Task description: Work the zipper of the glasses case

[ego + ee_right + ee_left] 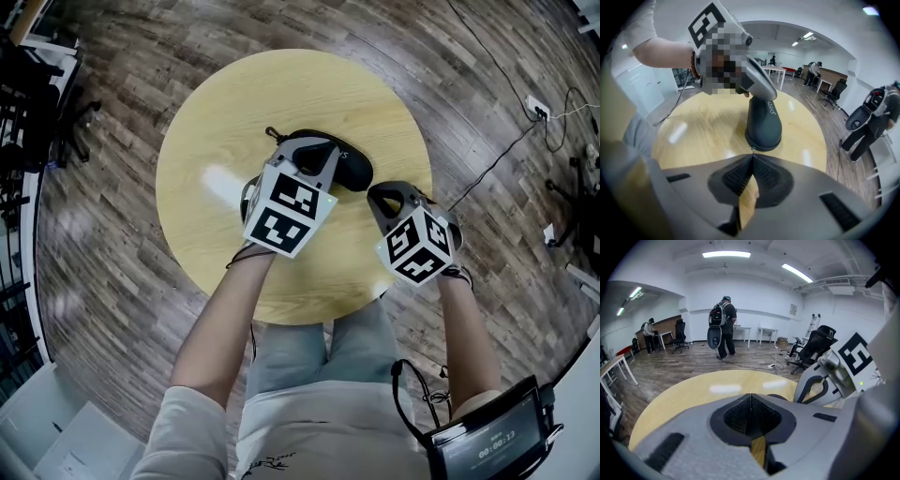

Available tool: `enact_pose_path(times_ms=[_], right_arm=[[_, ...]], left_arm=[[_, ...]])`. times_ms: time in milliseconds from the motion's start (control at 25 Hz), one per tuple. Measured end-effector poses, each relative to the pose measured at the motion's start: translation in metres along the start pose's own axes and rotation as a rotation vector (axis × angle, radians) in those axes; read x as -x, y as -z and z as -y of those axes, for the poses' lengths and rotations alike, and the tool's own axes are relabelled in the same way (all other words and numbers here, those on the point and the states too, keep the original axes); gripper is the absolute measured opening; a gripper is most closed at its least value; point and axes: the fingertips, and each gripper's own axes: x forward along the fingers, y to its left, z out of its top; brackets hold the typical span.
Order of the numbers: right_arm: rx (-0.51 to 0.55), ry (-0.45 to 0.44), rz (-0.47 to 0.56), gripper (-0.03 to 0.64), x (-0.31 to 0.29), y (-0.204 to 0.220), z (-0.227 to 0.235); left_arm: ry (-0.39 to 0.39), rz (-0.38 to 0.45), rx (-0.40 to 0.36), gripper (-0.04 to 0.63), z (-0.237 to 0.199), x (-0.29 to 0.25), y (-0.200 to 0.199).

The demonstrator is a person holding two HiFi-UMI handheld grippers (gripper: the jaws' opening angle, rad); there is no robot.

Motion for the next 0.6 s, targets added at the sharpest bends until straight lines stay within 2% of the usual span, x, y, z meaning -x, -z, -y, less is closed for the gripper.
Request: enact_pose_path(times_ms=[120, 320, 600], right_arm=[[0.028, 0.033, -0.018, 0.0, 0.002, 0.005, 0.023], [0.044, 0.034, -0.048, 0.0, -0.002, 0.012, 0.039], [-0.079, 0.055, -0.019, 0.0, -0.004, 0.009, 0.017]], left_arm=[[0.007, -0.032, -0.02, 0.008, -0.003, -0.013, 0.002], [0.025, -0.037, 0.024, 0.006, 0.002, -0.014, 0.003], [-0.02, 0.011, -0.018, 0.006, 0.005, -0.013, 0.012]])
